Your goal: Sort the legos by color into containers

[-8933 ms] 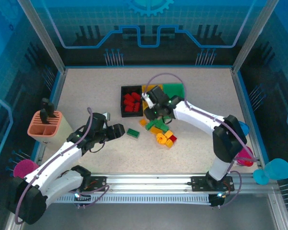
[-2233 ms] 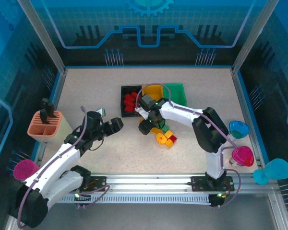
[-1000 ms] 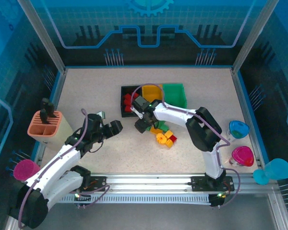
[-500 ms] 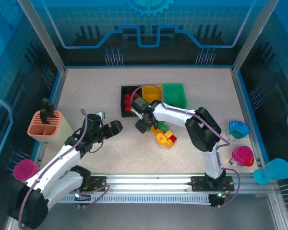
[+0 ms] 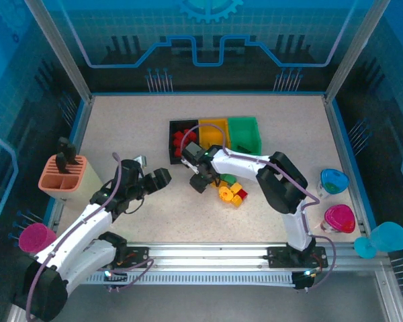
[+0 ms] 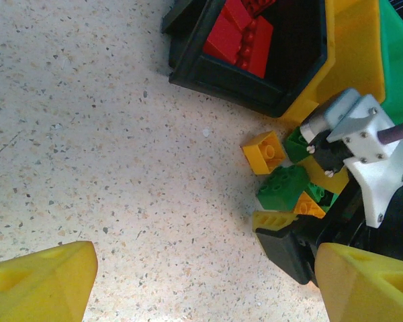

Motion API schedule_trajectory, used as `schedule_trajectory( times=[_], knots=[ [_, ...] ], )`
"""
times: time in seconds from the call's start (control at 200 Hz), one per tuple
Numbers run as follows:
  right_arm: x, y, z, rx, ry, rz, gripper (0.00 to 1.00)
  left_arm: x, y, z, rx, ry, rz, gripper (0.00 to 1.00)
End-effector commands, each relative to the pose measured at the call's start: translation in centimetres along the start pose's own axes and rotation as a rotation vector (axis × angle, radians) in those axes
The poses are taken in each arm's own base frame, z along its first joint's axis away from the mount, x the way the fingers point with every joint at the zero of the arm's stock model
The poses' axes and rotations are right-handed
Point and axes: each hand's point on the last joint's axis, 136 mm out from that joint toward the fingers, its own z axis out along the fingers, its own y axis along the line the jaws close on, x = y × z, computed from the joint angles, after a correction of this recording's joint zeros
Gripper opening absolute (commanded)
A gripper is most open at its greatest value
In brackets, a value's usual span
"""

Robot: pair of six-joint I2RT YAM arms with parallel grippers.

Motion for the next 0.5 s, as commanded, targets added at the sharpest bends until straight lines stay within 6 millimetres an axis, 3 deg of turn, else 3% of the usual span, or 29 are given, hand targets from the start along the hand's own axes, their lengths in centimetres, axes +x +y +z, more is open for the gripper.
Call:
schedule_trajectory(
  times=[0.0,0.495],
  knots=[
    [1.25,0.61,0.2,-0.01,0.04,-0.001,0.75,0.12,0.11,-0.13,0.012,0.003,0.001,0.85],
    [0.87,0.6,-0.17,-0.011,0.023,0.045,0.61,0.22,0.36,-0.38,0.006,-0.002,0.005,0.85]
  ],
)
